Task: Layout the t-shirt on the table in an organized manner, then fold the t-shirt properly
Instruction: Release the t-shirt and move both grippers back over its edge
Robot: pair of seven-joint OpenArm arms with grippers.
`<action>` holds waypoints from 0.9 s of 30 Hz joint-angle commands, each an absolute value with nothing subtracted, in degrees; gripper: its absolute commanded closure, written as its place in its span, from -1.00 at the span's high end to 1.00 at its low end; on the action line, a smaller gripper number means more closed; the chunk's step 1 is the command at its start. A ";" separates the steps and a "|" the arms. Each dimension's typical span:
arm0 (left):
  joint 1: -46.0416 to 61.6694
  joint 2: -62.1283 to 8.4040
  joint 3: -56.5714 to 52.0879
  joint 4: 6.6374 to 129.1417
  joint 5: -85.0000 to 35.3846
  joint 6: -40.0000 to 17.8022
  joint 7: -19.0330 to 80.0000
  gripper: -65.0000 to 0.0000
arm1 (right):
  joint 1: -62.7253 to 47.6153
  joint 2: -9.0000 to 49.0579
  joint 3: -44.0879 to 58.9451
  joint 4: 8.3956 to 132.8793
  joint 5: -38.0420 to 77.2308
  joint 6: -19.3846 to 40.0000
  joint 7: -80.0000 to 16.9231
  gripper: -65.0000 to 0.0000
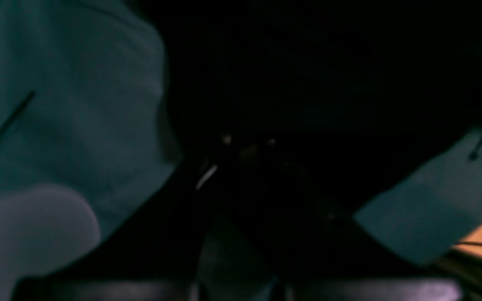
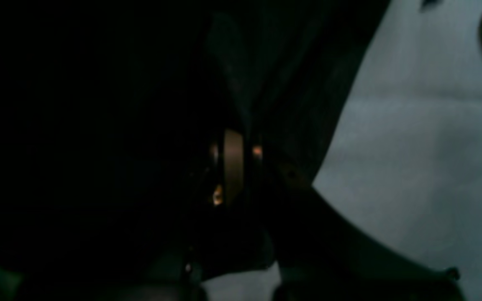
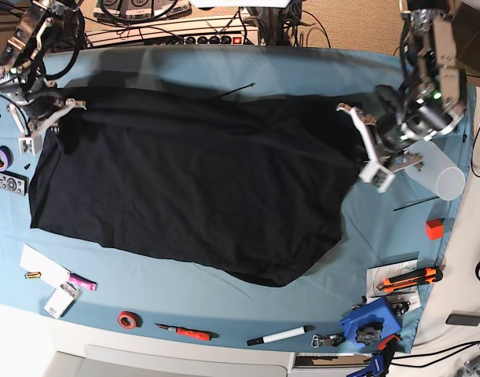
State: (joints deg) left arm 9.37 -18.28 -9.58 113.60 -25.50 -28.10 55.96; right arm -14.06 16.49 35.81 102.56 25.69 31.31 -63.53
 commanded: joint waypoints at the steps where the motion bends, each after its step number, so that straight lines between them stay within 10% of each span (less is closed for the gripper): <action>1: 7.84 -18.90 -8.78 113.95 -24.97 -27.09 54.08 -1.00 | -12.97 17.78 35.70 103.20 25.47 31.07 -61.71 -1.00; 24: -1.61 -18.74 -6.00 98.89 -21.08 -22.31 41.93 -1.00 | 3.22 17.80 35.20 82.02 24.16 31.70 -57.82 -0.99; 27: -2.02 -18.74 -6.00 98.89 -21.41 -23.03 41.93 -0.75 | 3.51 17.78 35.20 82.02 24.45 32.01 -57.84 -0.61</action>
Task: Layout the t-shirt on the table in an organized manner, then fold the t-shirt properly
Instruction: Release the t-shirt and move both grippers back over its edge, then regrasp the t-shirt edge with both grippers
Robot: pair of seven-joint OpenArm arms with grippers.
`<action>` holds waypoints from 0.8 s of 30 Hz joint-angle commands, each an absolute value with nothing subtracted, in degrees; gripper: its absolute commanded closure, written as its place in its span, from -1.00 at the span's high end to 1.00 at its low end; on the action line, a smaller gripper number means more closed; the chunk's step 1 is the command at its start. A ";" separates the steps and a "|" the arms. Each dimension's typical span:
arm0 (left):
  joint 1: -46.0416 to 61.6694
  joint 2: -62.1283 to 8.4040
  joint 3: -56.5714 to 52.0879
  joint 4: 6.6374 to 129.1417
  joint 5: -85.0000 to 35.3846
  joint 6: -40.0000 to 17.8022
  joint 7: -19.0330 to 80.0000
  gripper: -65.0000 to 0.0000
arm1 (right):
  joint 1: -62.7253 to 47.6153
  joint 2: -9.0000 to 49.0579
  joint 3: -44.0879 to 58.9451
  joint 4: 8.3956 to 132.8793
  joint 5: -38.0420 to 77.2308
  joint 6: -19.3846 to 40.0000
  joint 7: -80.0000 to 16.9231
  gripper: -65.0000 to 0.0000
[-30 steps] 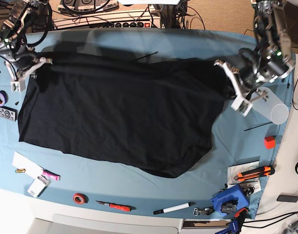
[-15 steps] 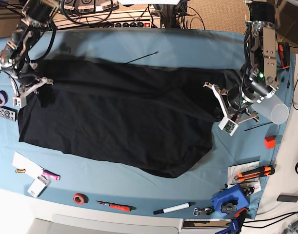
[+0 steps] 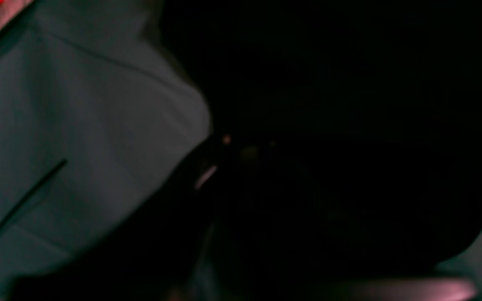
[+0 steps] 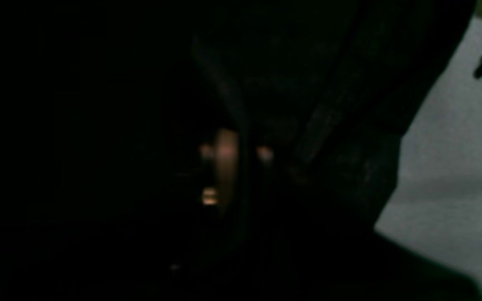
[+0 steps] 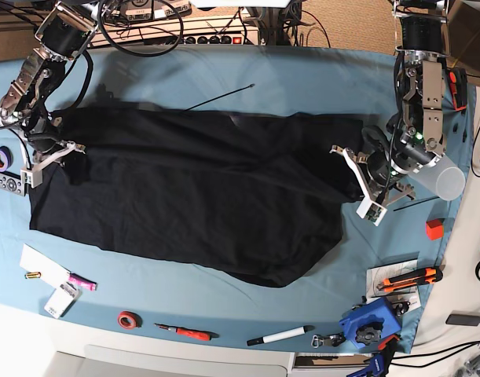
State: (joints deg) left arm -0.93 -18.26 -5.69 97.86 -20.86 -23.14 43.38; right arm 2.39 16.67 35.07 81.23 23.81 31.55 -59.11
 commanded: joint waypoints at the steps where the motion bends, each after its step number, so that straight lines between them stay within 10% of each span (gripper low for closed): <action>1: -2.09 -18.72 -6.00 98.89 -21.43 -23.20 41.93 -0.54 | 3.55 17.80 35.20 82.02 24.53 31.99 -57.84 -0.50; 4: -2.07 -18.72 -6.00 98.89 -21.85 -23.16 41.95 -0.20 | 3.99 17.80 35.20 82.06 24.64 31.83 -58.43 -0.41; 24: 6.70 -18.76 -19.25 119.59 -30.52 -22.94 58.13 -0.20 | 5.32 19.51 51.75 97.86 40.66 35.05 -73.21 -0.41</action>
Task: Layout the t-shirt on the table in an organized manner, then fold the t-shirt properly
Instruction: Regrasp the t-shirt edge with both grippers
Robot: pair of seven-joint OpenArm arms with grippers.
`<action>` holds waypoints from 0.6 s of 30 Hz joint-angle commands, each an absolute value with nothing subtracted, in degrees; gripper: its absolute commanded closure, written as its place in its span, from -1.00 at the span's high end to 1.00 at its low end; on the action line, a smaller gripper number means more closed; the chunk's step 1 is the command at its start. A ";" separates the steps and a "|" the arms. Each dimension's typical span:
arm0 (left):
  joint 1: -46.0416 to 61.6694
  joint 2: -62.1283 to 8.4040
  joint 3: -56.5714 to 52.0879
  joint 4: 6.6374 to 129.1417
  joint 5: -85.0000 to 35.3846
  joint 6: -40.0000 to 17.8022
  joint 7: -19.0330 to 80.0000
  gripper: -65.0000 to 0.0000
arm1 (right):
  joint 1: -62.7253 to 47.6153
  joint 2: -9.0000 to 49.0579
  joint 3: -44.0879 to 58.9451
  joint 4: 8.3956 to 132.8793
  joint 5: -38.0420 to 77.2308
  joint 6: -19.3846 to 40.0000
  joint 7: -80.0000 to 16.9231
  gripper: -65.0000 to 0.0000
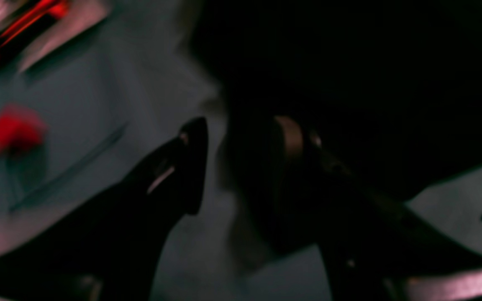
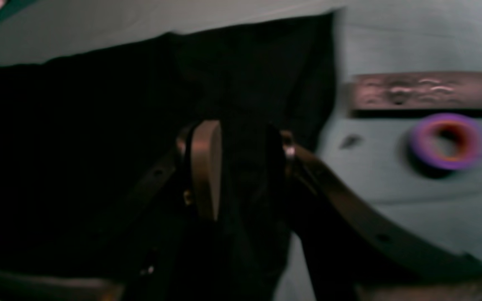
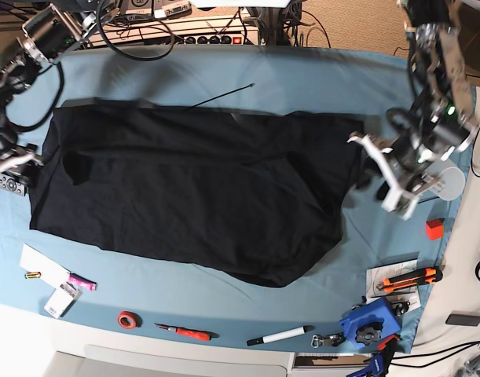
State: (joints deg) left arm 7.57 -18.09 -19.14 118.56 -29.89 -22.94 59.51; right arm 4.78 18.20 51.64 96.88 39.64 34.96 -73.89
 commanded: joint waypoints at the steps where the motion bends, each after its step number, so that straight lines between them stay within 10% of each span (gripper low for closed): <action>1: 8.16 -18.76 -21.30 120.44 -30.55 -22.94 58.13 -0.20 | 4.54 20.03 53.15 97.91 41.45 34.89 -73.60 -0.41; 18: 20.32 -19.05 -40.91 122.91 -41.41 -25.54 58.74 -0.20 | -8.40 16.97 55.83 90.78 43.35 35.42 -71.29 -0.05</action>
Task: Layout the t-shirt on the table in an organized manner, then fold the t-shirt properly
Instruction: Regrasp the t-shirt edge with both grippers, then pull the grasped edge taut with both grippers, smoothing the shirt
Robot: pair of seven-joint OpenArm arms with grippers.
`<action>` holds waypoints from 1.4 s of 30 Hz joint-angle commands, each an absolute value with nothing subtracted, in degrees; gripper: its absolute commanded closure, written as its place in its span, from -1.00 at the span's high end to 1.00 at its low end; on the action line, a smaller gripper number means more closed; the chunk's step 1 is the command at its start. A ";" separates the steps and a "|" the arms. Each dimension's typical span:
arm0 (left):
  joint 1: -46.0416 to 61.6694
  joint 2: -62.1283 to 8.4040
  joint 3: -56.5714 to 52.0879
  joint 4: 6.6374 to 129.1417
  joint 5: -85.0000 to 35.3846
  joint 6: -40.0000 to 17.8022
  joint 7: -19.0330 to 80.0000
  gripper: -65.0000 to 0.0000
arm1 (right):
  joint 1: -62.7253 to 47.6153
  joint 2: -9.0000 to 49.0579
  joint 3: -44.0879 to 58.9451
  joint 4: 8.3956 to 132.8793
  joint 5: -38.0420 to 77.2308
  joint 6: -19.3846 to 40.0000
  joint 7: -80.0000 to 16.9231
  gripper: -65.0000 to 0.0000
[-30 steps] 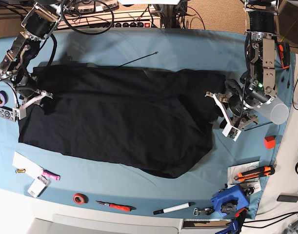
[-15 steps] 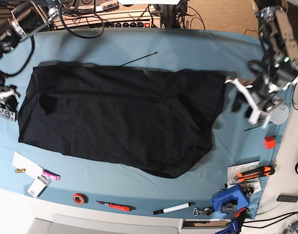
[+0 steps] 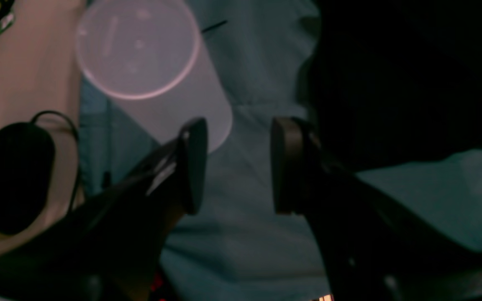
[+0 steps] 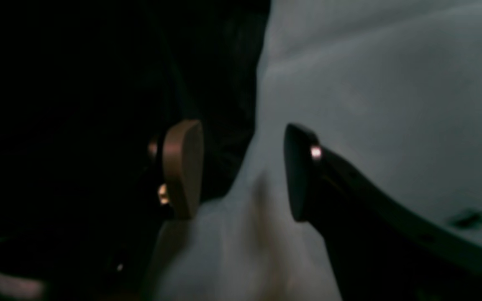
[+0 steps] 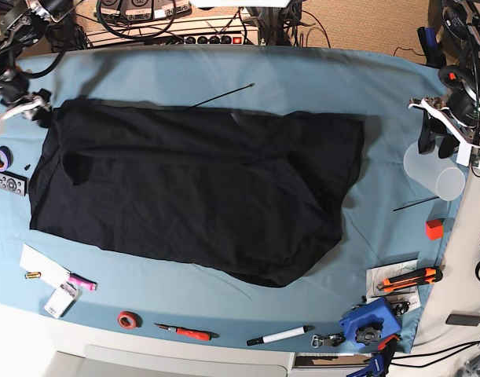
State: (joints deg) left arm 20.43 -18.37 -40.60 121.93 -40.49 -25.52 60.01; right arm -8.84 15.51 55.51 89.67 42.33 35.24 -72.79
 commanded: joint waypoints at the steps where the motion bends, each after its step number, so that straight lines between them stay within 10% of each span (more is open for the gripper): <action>1: 20.32 -19.03 -40.91 122.91 -41.45 -25.54 58.72 -0.20 | -8.19 16.97 55.83 89.56 44.86 36.16 -71.42 -0.05; 18: 20.18 -18.90 -40.91 122.91 -42.78 -25.50 58.54 -0.20 | -6.66 16.97 43.33 88.31 43.13 37.36 -72.88 -0.06; 24: 21.21 -15.99 -40.62 122.91 -51.22 -27.20 60.25 -0.20 | -6.66 16.97 43.70 88.33 40.86 36.01 -73.34 -0.93; 28: 21.28 -12.73 -36.36 122.74 -52.42 -28.51 61.78 -0.29 | -6.68 16.99 44.73 88.33 40.88 36.23 -73.58 -1.00; 42: 20.95 -12.53 -15.00 121.03 -21.02 -14.76 52.03 -0.19 | -6.68 17.02 44.73 88.33 40.86 36.21 -76.03 -1.00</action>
